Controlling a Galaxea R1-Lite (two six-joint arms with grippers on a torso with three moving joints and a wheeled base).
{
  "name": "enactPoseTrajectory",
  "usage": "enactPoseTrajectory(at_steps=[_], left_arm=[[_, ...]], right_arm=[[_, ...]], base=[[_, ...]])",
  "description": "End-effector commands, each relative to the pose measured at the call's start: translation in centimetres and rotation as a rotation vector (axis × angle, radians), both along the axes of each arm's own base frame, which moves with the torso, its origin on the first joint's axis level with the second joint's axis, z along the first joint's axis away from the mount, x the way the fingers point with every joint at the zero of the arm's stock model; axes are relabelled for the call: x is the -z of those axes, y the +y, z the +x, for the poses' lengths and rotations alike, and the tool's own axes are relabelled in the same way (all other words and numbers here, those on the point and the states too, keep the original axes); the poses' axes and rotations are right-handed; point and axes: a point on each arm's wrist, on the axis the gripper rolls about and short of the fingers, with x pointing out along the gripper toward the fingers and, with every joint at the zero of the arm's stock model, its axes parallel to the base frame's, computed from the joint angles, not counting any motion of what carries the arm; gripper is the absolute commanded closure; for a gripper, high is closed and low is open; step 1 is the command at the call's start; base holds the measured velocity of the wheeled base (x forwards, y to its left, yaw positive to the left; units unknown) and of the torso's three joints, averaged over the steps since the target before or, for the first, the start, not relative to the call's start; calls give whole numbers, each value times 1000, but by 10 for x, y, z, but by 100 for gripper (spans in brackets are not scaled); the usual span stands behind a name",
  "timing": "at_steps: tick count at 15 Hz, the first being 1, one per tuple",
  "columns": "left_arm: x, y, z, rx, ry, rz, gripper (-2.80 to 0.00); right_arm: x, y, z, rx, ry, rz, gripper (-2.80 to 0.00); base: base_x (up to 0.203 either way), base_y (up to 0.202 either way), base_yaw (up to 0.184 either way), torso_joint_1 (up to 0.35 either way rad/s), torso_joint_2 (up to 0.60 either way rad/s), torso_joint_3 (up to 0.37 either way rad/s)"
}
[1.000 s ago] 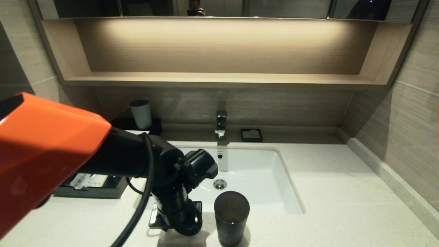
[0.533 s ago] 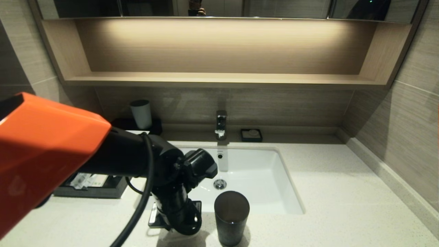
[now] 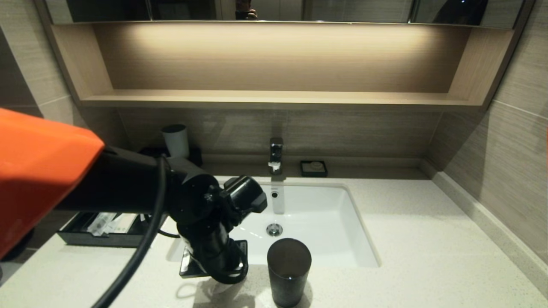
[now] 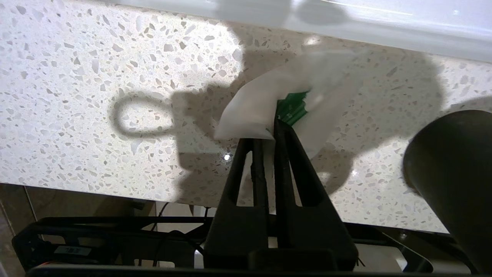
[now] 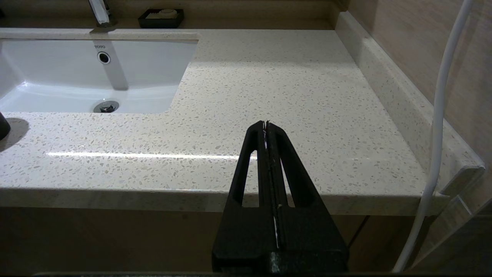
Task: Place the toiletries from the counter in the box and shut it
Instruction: Pick up the bathroom toiletry, then place the bathroom toiletry into the drawer
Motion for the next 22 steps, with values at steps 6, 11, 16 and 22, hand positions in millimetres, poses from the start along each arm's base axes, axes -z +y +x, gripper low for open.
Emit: enactPoseTrajectory(at_steps=[6,11,16,22], left_arm=[[-31,27,-6,-60,-36,-13,0],[-63,62,-6,-163,-147,-47,0],[-93,102,2,-237,-260,-74,0],[-99,137,41,-383,-343,-89,0]], right_arm=[[0,0,0,0,1,0,0],[0,0,0,0,0,0,0],[0,0,0,0,1,0,0],[0,0,0,0,0,0,0]], base=[[0,0,0,0,0,0],[0,0,0,0,0,0],[0,0,0,0,0,0],[0,0,0,0,0,0]])
